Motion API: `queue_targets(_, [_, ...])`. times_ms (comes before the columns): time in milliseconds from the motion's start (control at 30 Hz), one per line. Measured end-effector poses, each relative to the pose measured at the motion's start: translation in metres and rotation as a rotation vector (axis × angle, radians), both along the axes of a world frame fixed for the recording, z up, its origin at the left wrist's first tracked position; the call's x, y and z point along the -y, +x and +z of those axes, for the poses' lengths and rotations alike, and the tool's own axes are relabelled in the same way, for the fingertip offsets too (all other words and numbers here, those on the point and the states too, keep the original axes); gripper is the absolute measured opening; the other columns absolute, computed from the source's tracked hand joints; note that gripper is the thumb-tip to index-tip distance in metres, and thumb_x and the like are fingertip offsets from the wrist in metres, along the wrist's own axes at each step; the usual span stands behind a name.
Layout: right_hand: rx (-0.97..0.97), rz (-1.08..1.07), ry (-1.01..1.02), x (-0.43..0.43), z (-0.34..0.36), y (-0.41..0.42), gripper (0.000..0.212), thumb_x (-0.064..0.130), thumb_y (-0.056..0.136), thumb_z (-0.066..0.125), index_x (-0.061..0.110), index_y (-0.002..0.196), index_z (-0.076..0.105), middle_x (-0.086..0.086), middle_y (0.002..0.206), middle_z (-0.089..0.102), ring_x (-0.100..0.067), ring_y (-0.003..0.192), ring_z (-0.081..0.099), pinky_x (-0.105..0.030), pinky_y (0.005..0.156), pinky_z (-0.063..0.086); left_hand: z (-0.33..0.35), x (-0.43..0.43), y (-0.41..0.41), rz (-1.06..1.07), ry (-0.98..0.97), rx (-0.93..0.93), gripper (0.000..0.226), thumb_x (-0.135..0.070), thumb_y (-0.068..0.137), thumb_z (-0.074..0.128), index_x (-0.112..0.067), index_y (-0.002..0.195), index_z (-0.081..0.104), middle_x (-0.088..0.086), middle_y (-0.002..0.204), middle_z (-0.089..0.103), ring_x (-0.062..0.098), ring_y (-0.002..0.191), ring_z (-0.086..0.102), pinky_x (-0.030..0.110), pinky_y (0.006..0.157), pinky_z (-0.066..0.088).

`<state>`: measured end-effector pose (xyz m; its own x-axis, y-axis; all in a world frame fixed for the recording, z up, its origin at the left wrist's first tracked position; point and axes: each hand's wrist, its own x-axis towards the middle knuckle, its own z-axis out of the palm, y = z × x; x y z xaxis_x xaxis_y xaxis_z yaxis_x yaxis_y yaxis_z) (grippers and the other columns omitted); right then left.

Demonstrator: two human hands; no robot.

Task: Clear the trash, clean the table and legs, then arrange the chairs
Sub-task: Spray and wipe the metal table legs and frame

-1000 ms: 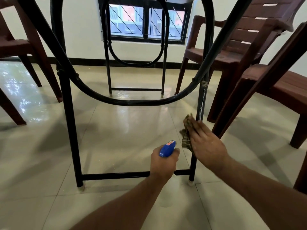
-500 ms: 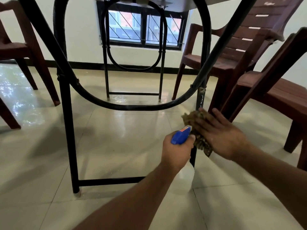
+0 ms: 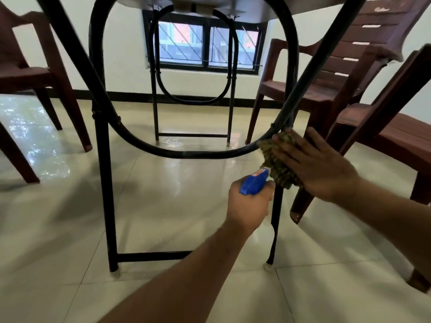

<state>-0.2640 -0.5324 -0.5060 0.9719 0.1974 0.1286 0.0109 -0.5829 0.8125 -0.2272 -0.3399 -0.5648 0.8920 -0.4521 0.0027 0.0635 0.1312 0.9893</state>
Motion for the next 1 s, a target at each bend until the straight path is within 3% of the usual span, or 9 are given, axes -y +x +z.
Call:
queue_targets(133, [-0.04, 0.002, -0.027, -0.001, -0.003, -0.004, 0.097, 0.043, 0.087, 0.065, 0.012, 0.155, 0.003, -0.018, 0.161, -0.003, -0.04, 0.148, -0.007, -0.061, 0.12, -0.001, 0.001, -0.005, 0.004, -0.011, -0.023, -0.021, 0.007, -0.019, 0.093, 0.068, -0.023, 0.093, 0.063, 0.006, 0.077, 0.062, 0.015, 0.058, 0.053, 0.019, 0.052, 0.051])
queue_targets(200, [0.116, -0.02, 0.277, -0.009, -0.005, -0.005, 0.105, 0.04, 0.08, 0.072, 0.014, 0.158, 0.008, -0.017, 0.164, -0.006, -0.038, 0.15, -0.004, -0.061, 0.121, 0.007, -0.001, -0.004, 0.004, -0.008, -0.02, -0.007, 0.01, -0.018, 0.093, 0.068, -0.026, 0.09, 0.063, 0.006, 0.076, 0.062, 0.016, 0.058, 0.054, 0.019, 0.052, 0.051])
queue_targets(367, [0.282, -0.095, 1.159, -0.061, -0.03, 0.015, 0.109, 0.027, 0.091, 0.063, 0.028, 0.152, -0.028, 0.007, 0.154, -0.043, -0.016, 0.146, -0.03, -0.046, 0.125, 0.001, 0.0, 0.003, -0.004, 0.064, -0.042, -0.014, 0.015, -0.017, 0.094, 0.066, -0.005, 0.103, 0.068, 0.015, 0.08, 0.064, 0.023, 0.059, 0.056, 0.018, 0.047, 0.048])
queue_targets(533, [0.618, -0.005, 1.685, -0.081, -0.048, 0.039, 0.113, 0.009, 0.084, 0.069, 0.042, 0.154, -0.014, 0.001, 0.167, 0.001, -0.027, 0.153, 0.01, -0.047, 0.121, 0.022, 0.009, -0.005, 0.001, 0.118, -0.076, -0.019, 0.015, -0.014, 0.093, 0.065, 0.0, 0.098, 0.067, 0.013, 0.078, 0.064, 0.022, 0.057, 0.057, 0.016, 0.047, 0.046])
queue_targets(667, [0.799, -0.474, 2.237, -0.081, -0.042, 0.053, 0.058, 0.009, 0.093, 0.058, 0.027, 0.144, 0.035, -0.016, 0.119, 0.06, -0.035, 0.106, 0.063, -0.054, 0.092, 0.054, 0.01, -0.018, 0.002, 0.104, -0.058, -0.001, 0.01, -0.015, 0.092, 0.068, -0.009, 0.101, 0.068, 0.011, 0.076, 0.063, 0.019, 0.057, 0.056, 0.017, 0.048, 0.047])
queue_targets(733, [0.729, -0.593, 2.151, -0.077, -0.029, 0.047, 0.026, 0.017, 0.101, 0.052, 0.015, 0.126, 0.049, -0.013, 0.097, 0.062, -0.026, 0.084, 0.063, -0.038, 0.073, 0.053, 0.01, -0.021, 0.005, 0.108, -0.024, -0.009, 0.017, -0.017, 0.091, 0.07, -0.008, 0.106, 0.067, 0.01, 0.078, 0.065, 0.018, 0.058, 0.056, 0.016, 0.048, 0.047])
queue_targets(833, [0.695, -0.351, 2.016, -0.075, -0.016, 0.033, 0.036, 0.017, 0.102, 0.05, 0.025, 0.136, 0.041, -0.002, 0.095, 0.057, -0.014, 0.08, 0.056, -0.025, 0.064, 0.043, 0.014, -0.02, 0.005, 0.107, -0.015, 0.014, 0.018, -0.018, 0.091, 0.07, -0.01, 0.107, 0.067, 0.01, 0.078, 0.065, 0.016, 0.058, 0.056, 0.019, 0.051, 0.05])
queue_targets(900, [0.613, -0.221, 1.924, -0.076, -0.017, 0.027, 0.06, 0.009, 0.099, 0.053, 0.036, 0.144, 0.026, -0.002, 0.12, 0.055, -0.016, 0.106, 0.058, -0.03, 0.089, 0.049, 0.02, -0.017, 0.001, 0.091, -0.028, 0.069, 0.013, -0.018, 0.091, 0.071, -0.011, 0.101, 0.068, 0.014, 0.077, 0.065, 0.017, 0.059, 0.056, 0.025, 0.056, 0.053])
queue_targets(1000, [0.813, -0.036, 1.567, -0.081, -0.007, 0.023, 0.093, 0.004, 0.086, 0.065, 0.031, 0.157, 0.01, -0.001, 0.165, 0.015, -0.021, 0.153, 0.012, -0.04, 0.124, 0.015, 0.037, -0.011, -0.006, 0.06, -0.087, 0.153, 0.008, -0.017, 0.09, 0.07, -0.01, 0.09, 0.068, 0.016, 0.075, 0.064, 0.018, 0.061, 0.056, 0.031, 0.062, 0.053])
